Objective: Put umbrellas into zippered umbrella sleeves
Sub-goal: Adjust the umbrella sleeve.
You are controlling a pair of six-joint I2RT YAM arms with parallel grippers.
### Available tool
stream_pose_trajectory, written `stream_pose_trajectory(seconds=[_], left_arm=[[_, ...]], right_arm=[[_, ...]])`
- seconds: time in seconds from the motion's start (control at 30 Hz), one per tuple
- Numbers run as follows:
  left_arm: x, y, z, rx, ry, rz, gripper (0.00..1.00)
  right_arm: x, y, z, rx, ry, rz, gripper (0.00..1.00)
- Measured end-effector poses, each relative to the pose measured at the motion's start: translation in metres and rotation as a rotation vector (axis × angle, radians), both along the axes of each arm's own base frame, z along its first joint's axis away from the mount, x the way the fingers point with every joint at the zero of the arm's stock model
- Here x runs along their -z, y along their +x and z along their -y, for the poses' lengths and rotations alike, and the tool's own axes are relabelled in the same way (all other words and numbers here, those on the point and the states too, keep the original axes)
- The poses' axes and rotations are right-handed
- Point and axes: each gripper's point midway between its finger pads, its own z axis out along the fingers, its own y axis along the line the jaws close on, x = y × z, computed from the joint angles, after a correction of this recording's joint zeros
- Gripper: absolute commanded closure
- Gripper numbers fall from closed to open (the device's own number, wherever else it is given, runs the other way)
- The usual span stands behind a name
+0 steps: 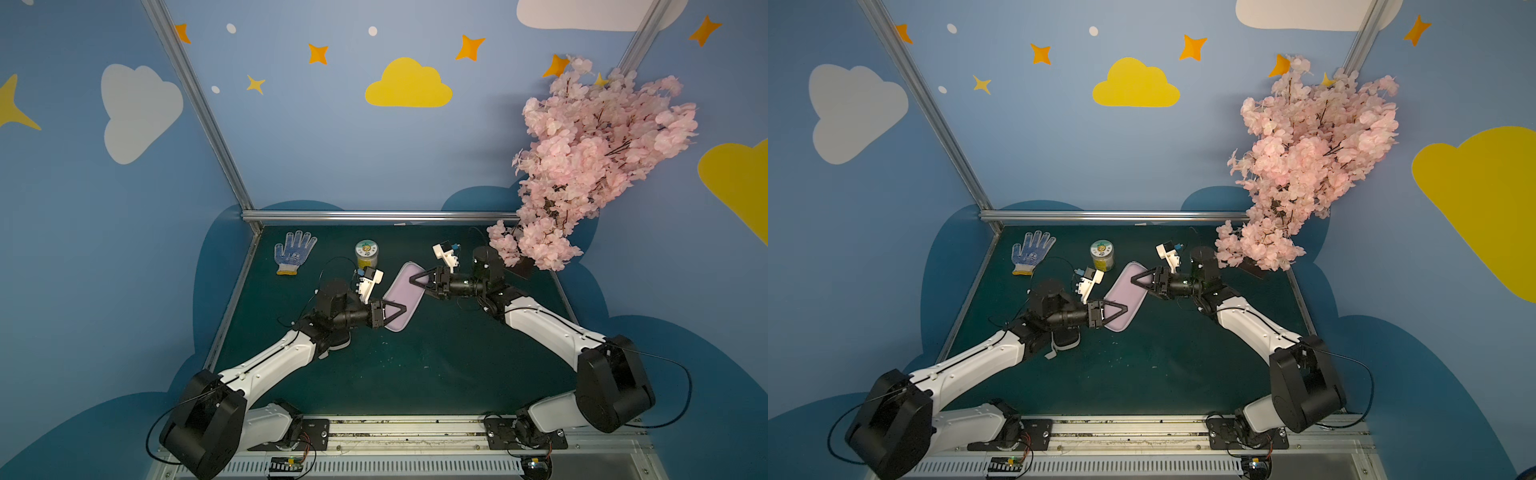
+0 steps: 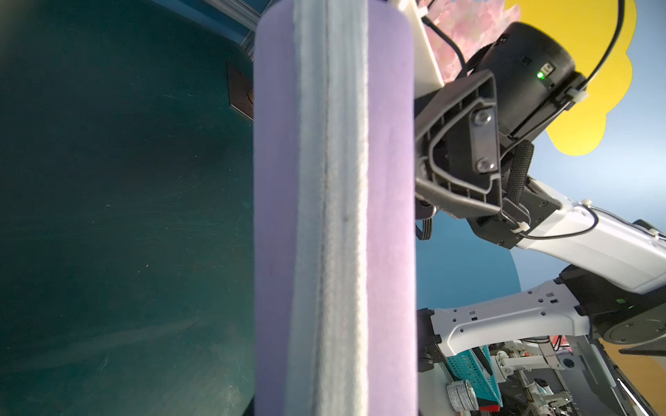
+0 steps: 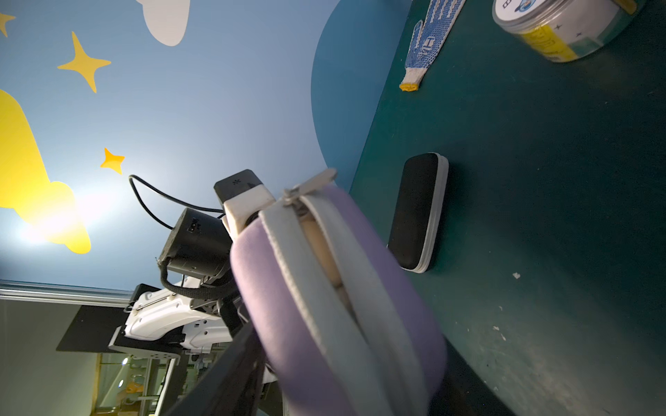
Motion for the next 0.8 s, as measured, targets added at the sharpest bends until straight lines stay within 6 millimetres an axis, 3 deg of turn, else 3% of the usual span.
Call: stream_pose_trajectory(seconds=[0.17,0.33,0.5,0.8], left_arm=[[-0.002,0.003,-0.001,-0.016,-0.001,-0.02,0.57],[0.002,0.001,-0.008,-0.014,0.044,-0.014,0.39],[0.004,-0.007,-0.012,0.054,0.104,-0.007,0.36],[-0.021,-0.009,-0.013,0.124,0.088,0.115,0.38]], right_arm=[[-0.002,0.002,-0.001,0.01,0.002,0.024,0.7],[-0.003,-0.005,-0.01,-0.016,-0.003,0.085,0.76],[-0.007,-0.019,-0.014,-0.04,-0.014,0.205,0.78],[-0.001,-0.053,-0.013,-0.141,-0.03,0.343,0.8]])
